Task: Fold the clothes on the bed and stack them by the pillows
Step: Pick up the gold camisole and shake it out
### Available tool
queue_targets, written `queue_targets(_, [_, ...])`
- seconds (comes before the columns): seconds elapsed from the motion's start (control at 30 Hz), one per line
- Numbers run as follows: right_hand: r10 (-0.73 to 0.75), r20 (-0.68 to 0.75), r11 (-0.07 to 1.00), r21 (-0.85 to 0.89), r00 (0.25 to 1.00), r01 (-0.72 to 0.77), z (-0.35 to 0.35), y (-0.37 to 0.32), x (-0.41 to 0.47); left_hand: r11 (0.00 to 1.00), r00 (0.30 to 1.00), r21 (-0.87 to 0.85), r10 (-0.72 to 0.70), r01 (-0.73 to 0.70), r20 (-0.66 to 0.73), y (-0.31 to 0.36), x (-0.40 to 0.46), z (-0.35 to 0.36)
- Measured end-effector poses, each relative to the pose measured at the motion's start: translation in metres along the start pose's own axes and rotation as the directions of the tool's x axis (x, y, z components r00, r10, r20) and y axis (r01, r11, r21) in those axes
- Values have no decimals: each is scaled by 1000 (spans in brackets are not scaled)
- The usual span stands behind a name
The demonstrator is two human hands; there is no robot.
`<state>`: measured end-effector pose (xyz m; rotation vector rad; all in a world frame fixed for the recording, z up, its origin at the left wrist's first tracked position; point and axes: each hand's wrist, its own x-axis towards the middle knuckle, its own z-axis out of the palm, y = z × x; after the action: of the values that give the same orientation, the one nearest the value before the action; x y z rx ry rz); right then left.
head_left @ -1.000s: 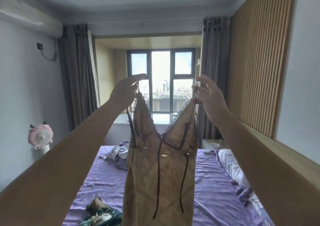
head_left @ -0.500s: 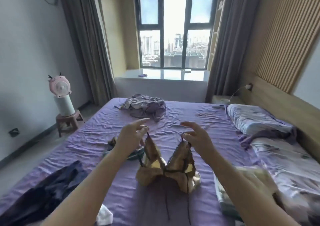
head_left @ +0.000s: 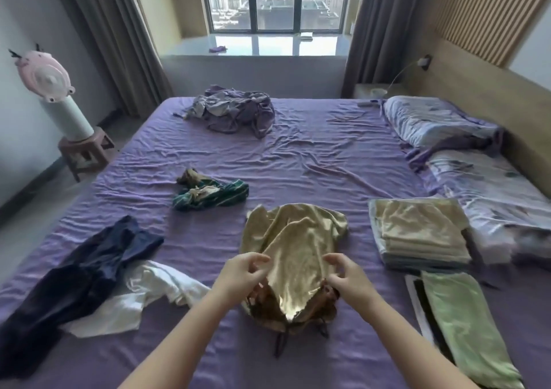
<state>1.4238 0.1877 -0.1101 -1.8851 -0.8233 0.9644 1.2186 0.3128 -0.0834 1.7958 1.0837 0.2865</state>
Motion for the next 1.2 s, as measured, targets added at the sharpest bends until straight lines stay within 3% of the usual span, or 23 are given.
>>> queue_targets(0.1, [138,38,990,-9,990,-138,16,36,0,982,983,177,-89,60,159,-40,7,14])
queue_targets(0.2, [195,48,981,-24,980,-194,24,61,15,971,927,221,-166,94,337,-65,24,25])
queue_targets(0.27, [199,70,980,-37,978,-197,27,69,35,964,915,256,-163,69,370,-74,45,27])
queue_targets(0.47, [55,37,997,-50,998,-54,33,71,129,987,999,158,-38,35,12,-79,143,33])
queue_targets(0.53, [-6,49,994,-112,999,12,33,75,158,977,999,210,-37,37,-3,-92,168,40])
queue_targets(0.63, [4,98,948,-318,995,27,36,105,179,927,994,358,-109,113,-30,-129,178,58])
queue_targets(0.77, [54,115,907,-420,992,0,41,165,152,914,958,291,-253,283,-138,-186,144,85])
queue_targets(0.87, [15,81,888,-460,997,24,42,205,122,905,943,268,-305,330,-134,-218,113,99])
queue_targets(1.07, [83,287,808,-580,954,104,44,247,93,948,956,156,-288,277,49,-238,87,105])
queue_targets(1.2, [46,214,848,-525,976,75,43,247,89,961,966,139,-250,239,69,-242,76,104])
